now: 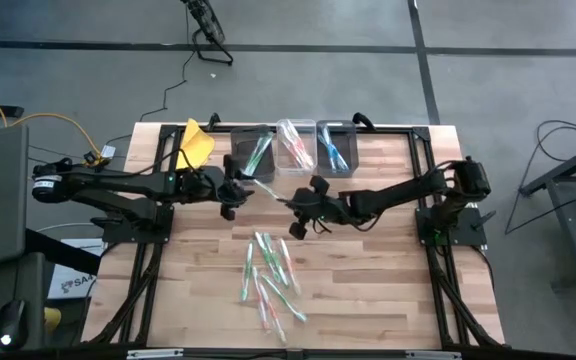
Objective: Pick & Place Toothbrushes
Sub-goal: Put the green toothbrush into the left black bin
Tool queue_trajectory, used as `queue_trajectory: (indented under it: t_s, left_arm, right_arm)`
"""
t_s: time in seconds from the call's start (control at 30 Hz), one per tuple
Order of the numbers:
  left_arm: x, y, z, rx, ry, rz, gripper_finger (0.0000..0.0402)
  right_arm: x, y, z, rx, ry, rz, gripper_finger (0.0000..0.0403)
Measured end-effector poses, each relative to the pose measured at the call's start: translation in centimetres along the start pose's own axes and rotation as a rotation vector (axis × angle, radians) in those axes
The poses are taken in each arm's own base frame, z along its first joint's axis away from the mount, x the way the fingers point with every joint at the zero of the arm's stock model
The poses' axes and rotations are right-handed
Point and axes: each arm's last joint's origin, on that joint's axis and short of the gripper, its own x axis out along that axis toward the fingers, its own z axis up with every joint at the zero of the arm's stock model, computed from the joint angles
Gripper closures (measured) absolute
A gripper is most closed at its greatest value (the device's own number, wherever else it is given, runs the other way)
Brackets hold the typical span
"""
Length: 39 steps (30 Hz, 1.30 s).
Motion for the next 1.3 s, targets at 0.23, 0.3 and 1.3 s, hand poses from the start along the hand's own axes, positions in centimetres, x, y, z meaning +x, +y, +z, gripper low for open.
queue_trajectory:
  t_s: [0.23,0.3,1.3]
  left_arm:
    - [1.0,-0.3,-0.5,0.162,0.135,0.077,0.0208]
    - [1.0,-0.3,-0.7,0.169,0.172,0.098,0.0214]
    - [0.9,-0.5,-1.0,0.095,0.195,0.071,0.04]
  right_arm:
    - [0.1,0.2,1.0,0.04,-0.063,0.135,0.0388]
    - [0.1,0.2,0.9,0.04,-0.059,0.129,0.0388]
    - [0.4,-0.7,1.2,0.052,-0.071,0.065,0.0223]
